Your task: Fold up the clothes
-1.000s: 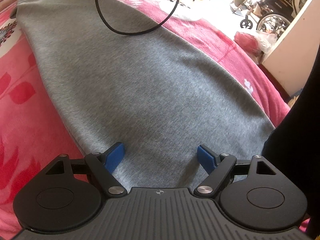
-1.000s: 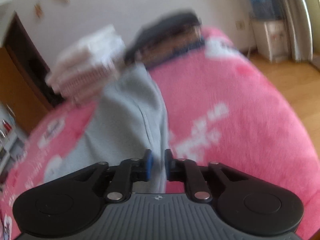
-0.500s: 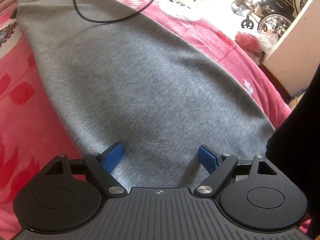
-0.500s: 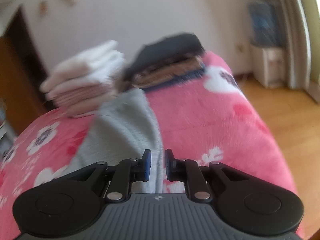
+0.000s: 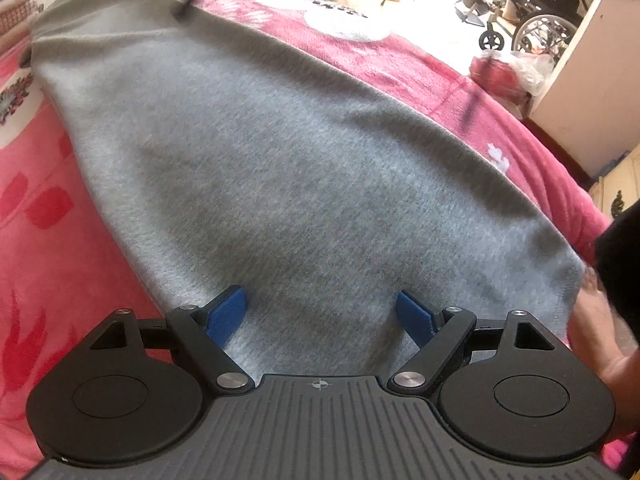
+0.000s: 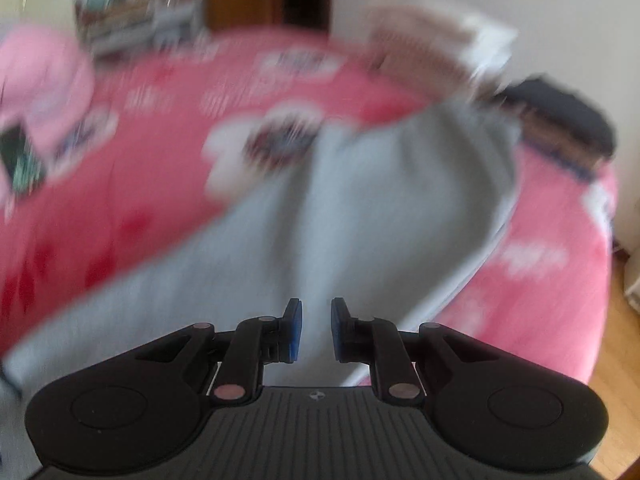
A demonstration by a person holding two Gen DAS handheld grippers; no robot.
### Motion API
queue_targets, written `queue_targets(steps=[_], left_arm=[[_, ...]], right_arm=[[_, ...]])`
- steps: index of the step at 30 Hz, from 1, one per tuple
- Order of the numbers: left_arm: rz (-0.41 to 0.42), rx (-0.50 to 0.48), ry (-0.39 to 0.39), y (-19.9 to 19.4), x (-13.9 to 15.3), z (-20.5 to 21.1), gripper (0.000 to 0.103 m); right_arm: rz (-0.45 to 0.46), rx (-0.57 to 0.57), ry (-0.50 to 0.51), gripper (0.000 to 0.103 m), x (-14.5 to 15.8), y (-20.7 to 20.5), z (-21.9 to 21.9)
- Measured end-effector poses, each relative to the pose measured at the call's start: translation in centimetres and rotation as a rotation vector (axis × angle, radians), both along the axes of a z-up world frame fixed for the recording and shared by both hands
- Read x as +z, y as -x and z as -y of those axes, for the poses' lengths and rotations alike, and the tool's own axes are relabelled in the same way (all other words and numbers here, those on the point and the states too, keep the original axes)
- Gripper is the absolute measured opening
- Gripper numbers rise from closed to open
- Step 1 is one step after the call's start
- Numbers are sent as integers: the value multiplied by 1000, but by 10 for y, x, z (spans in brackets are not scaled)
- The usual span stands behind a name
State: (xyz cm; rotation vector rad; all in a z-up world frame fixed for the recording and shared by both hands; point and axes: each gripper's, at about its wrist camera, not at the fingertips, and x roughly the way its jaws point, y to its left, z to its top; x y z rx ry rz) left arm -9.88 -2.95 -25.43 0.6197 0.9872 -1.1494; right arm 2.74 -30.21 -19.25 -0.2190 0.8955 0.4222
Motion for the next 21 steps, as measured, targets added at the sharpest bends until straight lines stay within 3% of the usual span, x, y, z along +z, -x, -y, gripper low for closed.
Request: queue_targets(steps=[2, 11, 17, 19, 21], left_arm=[[16, -1, 5, 3, 1, -2, 83], [14, -40, -36, 32, 4, -19, 83], [-13, -163, -80, 67, 6, -35, 83], [-19, -225, -96, 79, 9, -40, 83], [-16, -270, -101, 83, 15, -43, 82]], right_arm=[[-61, 25, 16, 16, -15, 27, -17], [-332, 135, -167, 17, -35, 207, -71], [-586, 345, -197, 17, -38, 268, -108], [-624, 411, -191, 17, -36, 274, -118], [-594, 434, -197, 17, -26, 270, -122]])
